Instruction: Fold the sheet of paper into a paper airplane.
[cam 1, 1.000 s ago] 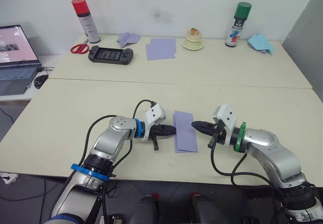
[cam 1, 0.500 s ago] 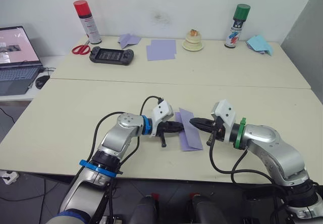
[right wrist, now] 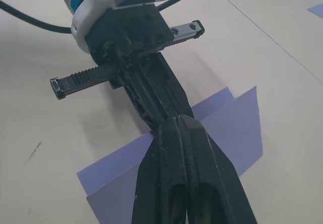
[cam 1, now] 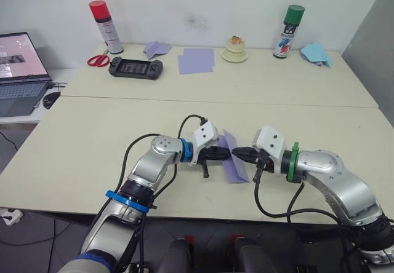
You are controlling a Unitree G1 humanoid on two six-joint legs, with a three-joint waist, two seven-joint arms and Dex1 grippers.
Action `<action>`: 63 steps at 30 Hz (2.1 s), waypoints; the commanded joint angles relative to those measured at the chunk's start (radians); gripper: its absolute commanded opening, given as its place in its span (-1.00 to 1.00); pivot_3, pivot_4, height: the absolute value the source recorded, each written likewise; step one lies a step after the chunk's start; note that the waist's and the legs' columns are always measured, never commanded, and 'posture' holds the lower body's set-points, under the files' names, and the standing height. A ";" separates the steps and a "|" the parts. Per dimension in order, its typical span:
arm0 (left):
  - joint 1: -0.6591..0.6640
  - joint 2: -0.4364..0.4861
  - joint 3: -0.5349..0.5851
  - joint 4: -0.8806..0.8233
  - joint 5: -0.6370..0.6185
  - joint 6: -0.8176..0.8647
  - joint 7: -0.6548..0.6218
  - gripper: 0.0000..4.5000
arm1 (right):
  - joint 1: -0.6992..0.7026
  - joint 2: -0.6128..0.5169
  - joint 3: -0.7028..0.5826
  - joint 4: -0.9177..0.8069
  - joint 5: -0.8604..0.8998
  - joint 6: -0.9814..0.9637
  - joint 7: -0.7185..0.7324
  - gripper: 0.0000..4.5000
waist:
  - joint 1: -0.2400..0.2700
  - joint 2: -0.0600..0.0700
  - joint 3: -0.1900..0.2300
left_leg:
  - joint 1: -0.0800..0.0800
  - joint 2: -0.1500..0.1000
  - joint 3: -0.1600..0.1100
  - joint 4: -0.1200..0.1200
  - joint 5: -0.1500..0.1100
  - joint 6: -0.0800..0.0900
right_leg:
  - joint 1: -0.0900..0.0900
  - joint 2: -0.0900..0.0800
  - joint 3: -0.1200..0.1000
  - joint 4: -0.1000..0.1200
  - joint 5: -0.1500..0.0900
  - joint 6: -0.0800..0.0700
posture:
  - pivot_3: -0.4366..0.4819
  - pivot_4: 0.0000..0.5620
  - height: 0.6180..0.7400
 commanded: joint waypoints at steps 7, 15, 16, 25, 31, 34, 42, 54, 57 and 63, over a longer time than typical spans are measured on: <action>-0.050 -0.030 -0.016 0.016 0.009 -0.039 -0.006 -1.00 | -0.031 -0.052 0.056 -0.057 -0.085 -0.081 0.047 -0.98 | 0.000 0.000 0.000 | 0.000 0.000 0.000 0.000 0.000 0.000 | 0.000 0.000 0.000 0.000 0.000 0.000 | -0.05 -0.47 1.00; -0.055 -0.035 -0.020 0.021 0.017 -0.047 -0.015 -1.00 | -0.064 -0.139 0.146 -0.004 -0.282 -0.157 0.064 -0.98 | 0.000 0.000 0.000 | 0.000 0.000 0.000 0.000 0.000 0.000 | 0.000 0.000 0.000 0.000 0.000 0.000 | -0.05 -0.47 1.00; -0.055 -0.036 -0.021 0.021 0.018 -0.048 -0.015 -1.00 | -0.066 -0.148 0.149 0.006 -0.300 -0.160 0.065 -0.98 | 0.000 0.000 0.000 | 0.000 0.000 0.000 0.000 0.000 0.000 | 0.000 0.000 0.000 0.000 0.000 0.000 | -0.05 -0.47 1.00; -0.046 -0.033 -0.037 0.044 0.046 -0.071 -0.017 -1.00 | -0.094 -0.153 0.130 0.038 -0.347 -0.155 0.087 -0.98 | 0.000 0.000 0.000 | 0.000 0.000 0.000 0.000 0.000 0.000 | 0.000 0.000 0.000 0.000 0.000 0.000 | -0.05 -0.47 1.00; -0.042 -0.028 -0.050 0.085 0.077 -0.099 -0.003 -1.00 | -0.097 -0.153 0.117 0.034 -0.343 -0.151 0.114 -0.98 | 0.001 0.000 0.000 | 0.000 0.000 0.000 0.000 0.000 0.000 | 0.000 0.000 0.000 0.000 0.000 0.000 | -0.05 -0.47 1.00; -0.057 -0.048 -0.045 0.113 0.081 -0.109 0.008 -1.00 | -0.094 -0.148 0.114 0.027 -0.338 -0.151 0.125 -0.98 | 0.001 0.000 0.000 | 0.000 0.000 0.000 0.000 0.000 0.000 | 0.000 0.000 0.000 0.000 0.000 0.000 | -0.05 -0.47 1.00; -0.080 -0.079 -0.027 0.080 0.045 -0.078 -0.015 -1.00 | -0.080 -0.142 0.108 0.011 -0.339 -0.141 0.131 -0.98 | 0.000 0.000 0.000 | 0.000 0.000 0.000 0.000 0.000 0.000 | 0.000 0.000 0.000 -0.001 0.000 0.000 | -0.05 -0.47 1.00; -0.086 -0.093 -0.035 0.077 0.042 -0.073 -0.011 -1.00 | -0.064 -0.147 0.092 0.011 -0.341 -0.129 0.131 -0.98 | 0.000 0.000 0.000 | 0.000 0.000 0.000 0.000 0.000 0.000 | 0.000 0.000 0.000 -0.001 0.000 0.000 | -0.05 -0.47 1.00; -0.086 -0.089 -0.046 0.097 0.059 -0.095 -0.012 -1.00 | -0.062 -0.160 0.087 0.039 -0.361 -0.148 0.127 -0.98 | 0.000 0.000 0.000 | 0.000 0.000 0.000 0.000 0.000 0.000 | 0.000 0.000 0.000 -0.001 0.000 0.000 | -0.05 -0.47 1.00; -0.091 -0.098 -0.066 0.145 0.103 -0.131 0.005 -1.00 | -0.070 -0.177 0.074 0.084 -0.384 -0.164 0.119 -0.98 | 0.001 0.000 0.000 | 0.000 0.000 0.000 0.000 0.000 0.000 | 0.000 0.000 0.000 -0.001 0.000 0.000 | -0.05 -0.47 1.00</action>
